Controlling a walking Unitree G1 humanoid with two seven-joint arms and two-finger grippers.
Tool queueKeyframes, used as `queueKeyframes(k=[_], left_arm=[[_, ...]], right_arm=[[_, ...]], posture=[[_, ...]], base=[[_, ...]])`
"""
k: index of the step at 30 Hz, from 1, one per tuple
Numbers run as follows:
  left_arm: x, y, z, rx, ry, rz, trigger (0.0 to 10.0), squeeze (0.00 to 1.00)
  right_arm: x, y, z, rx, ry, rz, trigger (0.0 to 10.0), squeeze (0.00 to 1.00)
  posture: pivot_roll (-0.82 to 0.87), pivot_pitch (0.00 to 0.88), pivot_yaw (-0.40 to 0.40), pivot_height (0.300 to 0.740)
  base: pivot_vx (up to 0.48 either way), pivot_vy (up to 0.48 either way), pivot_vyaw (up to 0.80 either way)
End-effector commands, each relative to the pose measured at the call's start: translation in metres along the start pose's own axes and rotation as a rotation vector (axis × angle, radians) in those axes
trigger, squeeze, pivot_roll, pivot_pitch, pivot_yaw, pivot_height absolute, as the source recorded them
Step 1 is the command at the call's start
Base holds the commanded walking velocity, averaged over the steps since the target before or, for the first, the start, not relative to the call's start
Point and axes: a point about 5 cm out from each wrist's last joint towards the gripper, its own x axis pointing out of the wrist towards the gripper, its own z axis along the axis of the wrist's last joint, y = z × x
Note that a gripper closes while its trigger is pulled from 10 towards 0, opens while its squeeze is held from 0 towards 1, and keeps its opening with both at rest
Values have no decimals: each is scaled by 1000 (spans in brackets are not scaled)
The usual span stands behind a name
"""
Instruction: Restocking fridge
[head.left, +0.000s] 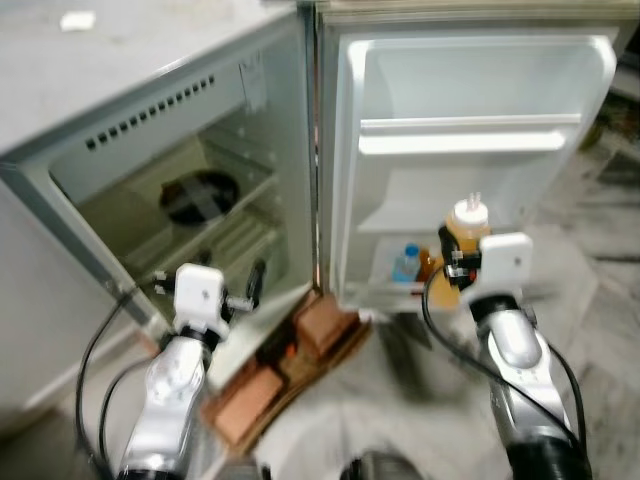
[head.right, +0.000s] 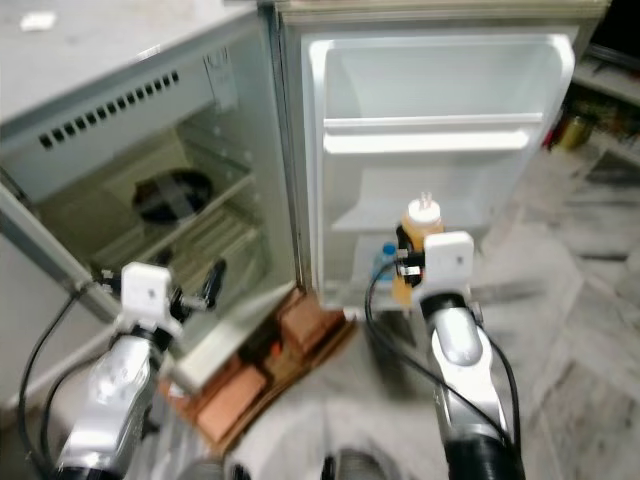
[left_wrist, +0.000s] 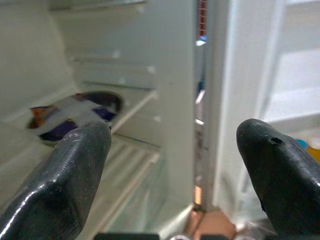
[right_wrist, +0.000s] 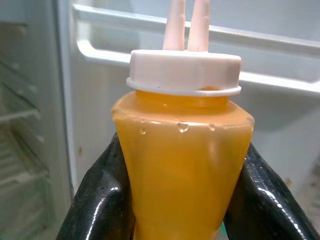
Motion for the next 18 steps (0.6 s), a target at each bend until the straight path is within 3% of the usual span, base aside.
queueKeyframes(k=[1,6,18], left_arm=[[-4,3,-4,9,18,10,10000,0],[-4,2,-4,6,17,9,10000,0],[-3,4,-4,3,17,19,10000,0]], right_arm=[[0,4,3,-1,-12,16,10000,0],[0,5,2,-4,-13,18,10000,0],[1,6,2,-7,-12,25,10000,0]], posture=[[37,63,5,740],[36,62,6,740],[37,63,7,740]], base=[[0,0,0],[0,0,0],[236,0,0]])
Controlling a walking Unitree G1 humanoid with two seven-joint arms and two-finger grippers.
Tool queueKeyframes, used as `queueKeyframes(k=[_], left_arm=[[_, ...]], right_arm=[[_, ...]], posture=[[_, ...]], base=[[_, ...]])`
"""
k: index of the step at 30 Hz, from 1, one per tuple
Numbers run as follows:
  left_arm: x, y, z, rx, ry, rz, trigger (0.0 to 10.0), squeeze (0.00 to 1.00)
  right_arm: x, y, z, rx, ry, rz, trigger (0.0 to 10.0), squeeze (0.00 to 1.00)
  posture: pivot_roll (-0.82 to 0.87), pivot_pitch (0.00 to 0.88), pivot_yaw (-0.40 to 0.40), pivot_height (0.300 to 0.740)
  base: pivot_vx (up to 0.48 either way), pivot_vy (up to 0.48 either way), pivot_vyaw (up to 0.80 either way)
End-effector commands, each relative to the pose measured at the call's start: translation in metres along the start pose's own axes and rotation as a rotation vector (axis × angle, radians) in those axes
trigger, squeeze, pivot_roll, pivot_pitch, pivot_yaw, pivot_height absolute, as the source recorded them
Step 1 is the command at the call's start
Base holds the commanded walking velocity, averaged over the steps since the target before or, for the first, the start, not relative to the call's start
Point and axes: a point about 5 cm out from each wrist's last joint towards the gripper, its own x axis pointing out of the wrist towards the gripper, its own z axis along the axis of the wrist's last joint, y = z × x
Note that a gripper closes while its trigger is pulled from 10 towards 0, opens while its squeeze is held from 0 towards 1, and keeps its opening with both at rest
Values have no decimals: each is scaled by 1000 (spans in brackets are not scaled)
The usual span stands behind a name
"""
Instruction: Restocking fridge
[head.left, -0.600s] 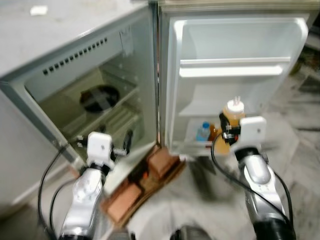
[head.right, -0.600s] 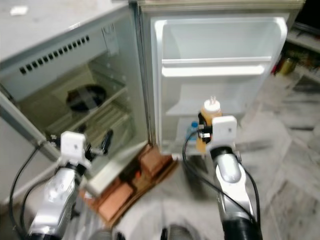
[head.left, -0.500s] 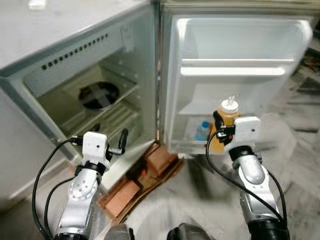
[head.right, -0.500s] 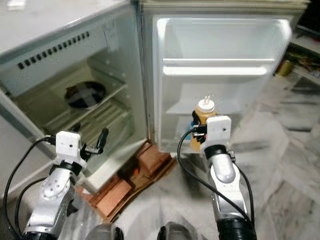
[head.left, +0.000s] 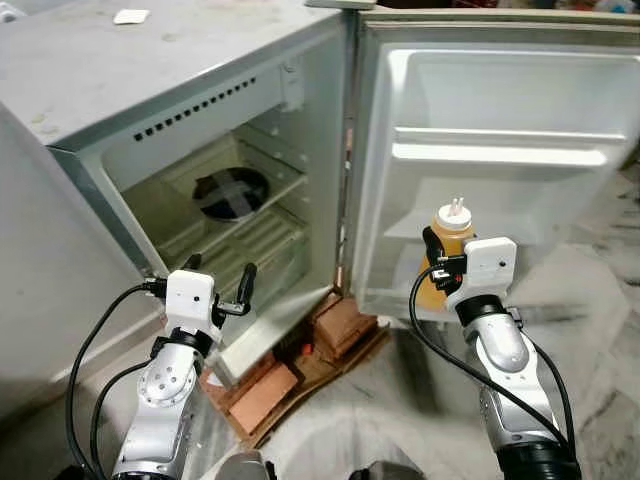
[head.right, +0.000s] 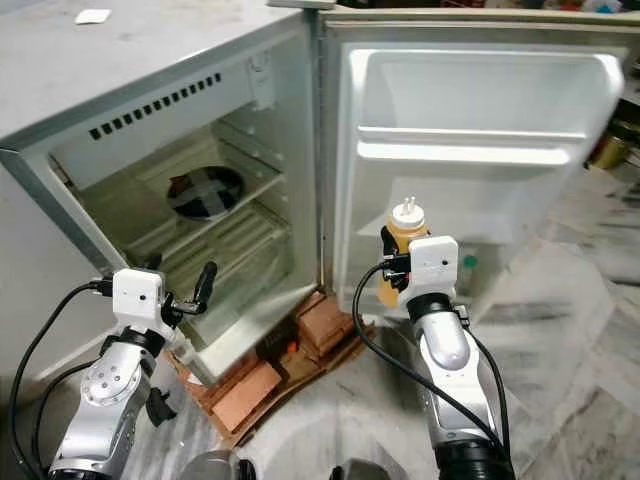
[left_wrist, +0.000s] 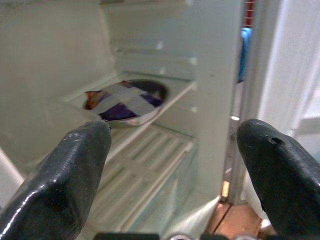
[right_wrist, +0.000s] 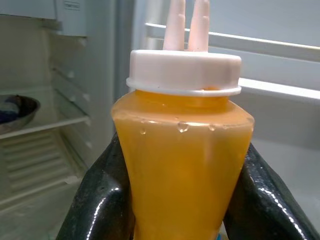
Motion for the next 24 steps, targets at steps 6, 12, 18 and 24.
queueKeyframes(k=[6,12,18,24], left_arm=[[-1,3,0,14,4,10,10000,0],[-1,2,0,14,1,3,10000,0],[-1,3,-1,5,5,12,10000,0],[-1,4,-2,-15,8,27,10000,0]], right_arm=[[2,0,4,-11,-18,1,10000,0],[2,0,4,-13,-20,3,10000,0],[2,0,4,-17,-18,7,10000,0],[2,0,3,-18,-18,11,10000,0]], posture=[[35,62,7,740],[34,60,6,740],[34,62,4,740],[33,62,4,740]], base=[[0,0,0],[186,-209,0],[95,-110,0],[0,0,0]])
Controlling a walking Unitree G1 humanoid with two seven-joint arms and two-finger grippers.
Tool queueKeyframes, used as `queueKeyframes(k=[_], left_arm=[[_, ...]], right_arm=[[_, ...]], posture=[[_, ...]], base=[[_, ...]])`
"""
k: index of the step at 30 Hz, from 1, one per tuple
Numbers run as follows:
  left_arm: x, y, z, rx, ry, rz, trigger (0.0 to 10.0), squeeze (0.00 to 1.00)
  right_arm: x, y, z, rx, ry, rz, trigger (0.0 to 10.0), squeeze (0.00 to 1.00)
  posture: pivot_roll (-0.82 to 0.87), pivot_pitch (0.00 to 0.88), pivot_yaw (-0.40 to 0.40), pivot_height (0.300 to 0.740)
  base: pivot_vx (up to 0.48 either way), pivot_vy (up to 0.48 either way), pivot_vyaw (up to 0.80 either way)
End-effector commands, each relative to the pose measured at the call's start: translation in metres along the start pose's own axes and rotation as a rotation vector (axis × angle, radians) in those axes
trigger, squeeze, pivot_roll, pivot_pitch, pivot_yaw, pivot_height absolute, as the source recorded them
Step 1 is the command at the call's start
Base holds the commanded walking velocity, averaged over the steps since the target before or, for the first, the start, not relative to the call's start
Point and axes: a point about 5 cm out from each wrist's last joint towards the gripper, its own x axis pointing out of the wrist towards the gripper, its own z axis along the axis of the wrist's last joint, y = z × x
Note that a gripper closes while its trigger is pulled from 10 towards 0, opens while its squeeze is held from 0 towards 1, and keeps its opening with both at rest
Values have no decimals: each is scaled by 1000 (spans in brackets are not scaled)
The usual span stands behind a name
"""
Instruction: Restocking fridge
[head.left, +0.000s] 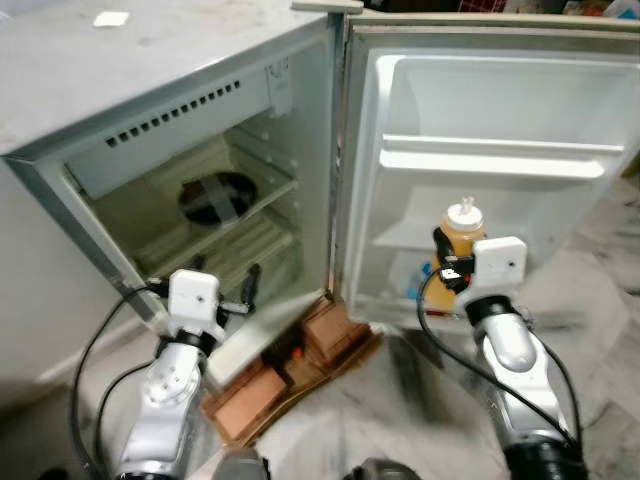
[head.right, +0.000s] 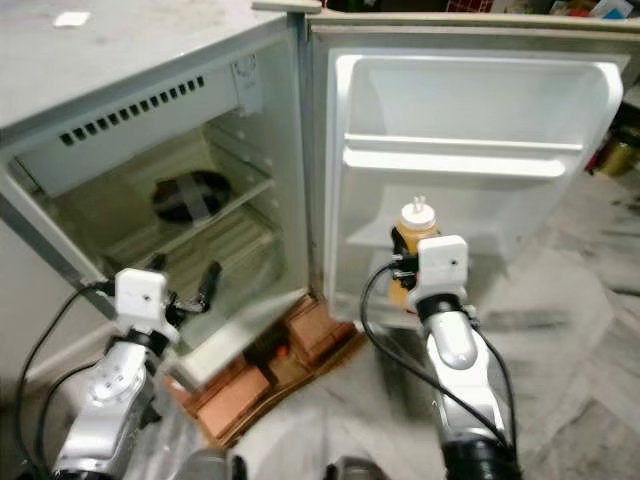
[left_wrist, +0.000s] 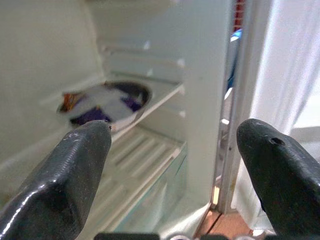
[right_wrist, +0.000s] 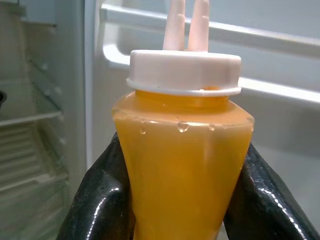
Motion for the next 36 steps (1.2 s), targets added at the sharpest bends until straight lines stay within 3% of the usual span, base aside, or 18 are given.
queueKeyframes(k=[1,9,19,26,27,36], left_arm=[[-2,5,-2,-1,14,21,10000,0],[-1,9,1,2,3,18,10000,0],[-4,8,0,4,8,13,10000,0],[-4,6,0,10,7,11,10000,0],[-5,6,-1,-20,9,18,10000,0],[-6,7,-1,-14,13,20,10000,0]], right_arm=[[3,4,5,-2,-20,15,10000,0],[7,6,10,-4,-34,20,10000,0],[5,10,8,-1,-30,28,10000,0],[7,10,9,-2,-32,28,10000,0],[7,10,9,-2,-31,28,10000,0],[6,12,8,-1,-27,36,10000,0]], posture=[[33,62,4,740],[34,83,6,740],[37,86,6,740],[37,88,7,740],[37,87,7,740],[37,90,2,740]], base=[[0,0,0],[0,0,0],[350,0,0],[382,-285,0],[0,0,0],[0,0,0]])
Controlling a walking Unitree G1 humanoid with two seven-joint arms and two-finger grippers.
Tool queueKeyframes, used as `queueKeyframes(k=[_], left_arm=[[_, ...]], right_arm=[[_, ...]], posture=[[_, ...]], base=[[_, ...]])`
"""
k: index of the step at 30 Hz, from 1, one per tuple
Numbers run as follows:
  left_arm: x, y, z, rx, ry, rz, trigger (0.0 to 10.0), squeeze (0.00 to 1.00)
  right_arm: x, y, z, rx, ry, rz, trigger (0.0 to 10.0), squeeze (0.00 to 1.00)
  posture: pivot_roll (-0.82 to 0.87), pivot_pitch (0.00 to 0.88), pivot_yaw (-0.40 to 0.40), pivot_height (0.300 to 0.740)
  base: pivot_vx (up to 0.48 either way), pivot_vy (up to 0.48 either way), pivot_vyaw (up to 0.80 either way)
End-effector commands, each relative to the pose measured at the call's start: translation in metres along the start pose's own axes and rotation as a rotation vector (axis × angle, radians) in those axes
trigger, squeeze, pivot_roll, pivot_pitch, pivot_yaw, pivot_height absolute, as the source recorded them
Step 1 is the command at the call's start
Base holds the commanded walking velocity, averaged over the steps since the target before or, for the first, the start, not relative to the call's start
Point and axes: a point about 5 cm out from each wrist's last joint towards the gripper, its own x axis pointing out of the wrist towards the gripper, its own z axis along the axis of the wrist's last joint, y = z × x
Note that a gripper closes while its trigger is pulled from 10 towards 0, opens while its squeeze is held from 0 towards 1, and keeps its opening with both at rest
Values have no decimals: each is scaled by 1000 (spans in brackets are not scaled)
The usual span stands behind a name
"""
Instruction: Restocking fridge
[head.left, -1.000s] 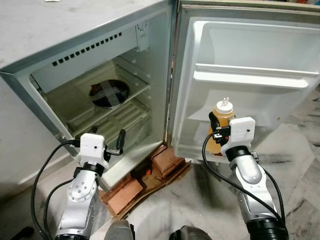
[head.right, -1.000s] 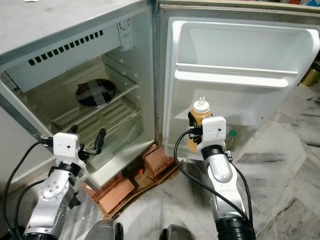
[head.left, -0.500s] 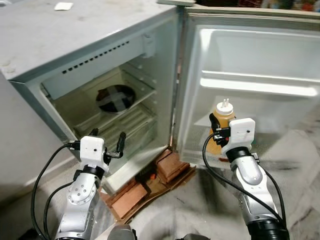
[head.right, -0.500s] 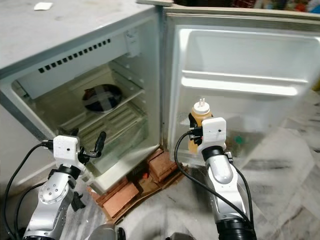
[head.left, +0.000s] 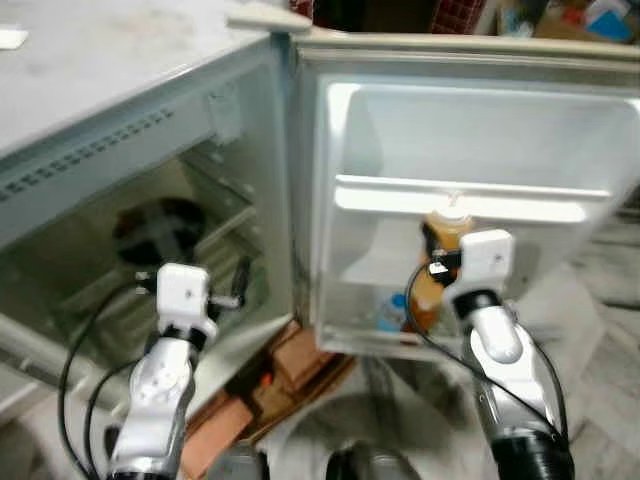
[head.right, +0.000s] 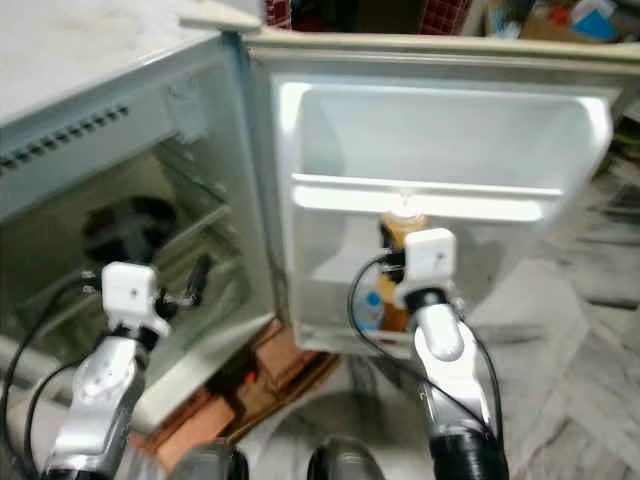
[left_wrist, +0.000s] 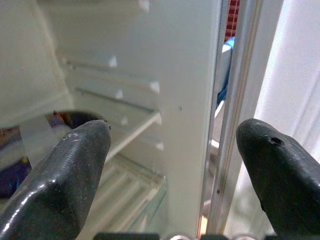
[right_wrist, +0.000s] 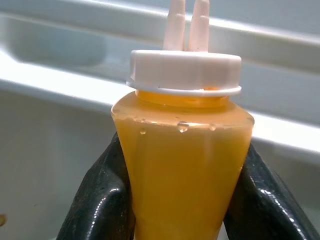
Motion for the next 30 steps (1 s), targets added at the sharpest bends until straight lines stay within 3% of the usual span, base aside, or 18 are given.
queueKeyframes(k=[1,7,14,18,30], left_arm=[[-5,2,-5,-2,25,10,10000,0],[-6,3,-5,-5,30,16,10000,0],[-14,10,-7,11,53,26,10000,0],[-15,12,-7,19,57,28,10000,0],[-12,11,-6,29,65,20,10000,0]], right_arm=[[1,3,3,0,-9,13,10000,0],[1,4,2,10,-8,18,10000,0],[-11,27,-9,147,57,111,10000,0],[-14,34,-13,157,76,136,10000,0],[-10,26,-13,149,79,118,10000,0]], posture=[[38,91,0,740],[41,95,-1,740],[53,112,-1,740],[59,120,2,740],[57,124,2,676]], base=[[0,0,0],[0,0,0],[0,0,0],[0,0,0],[0,0,0]])
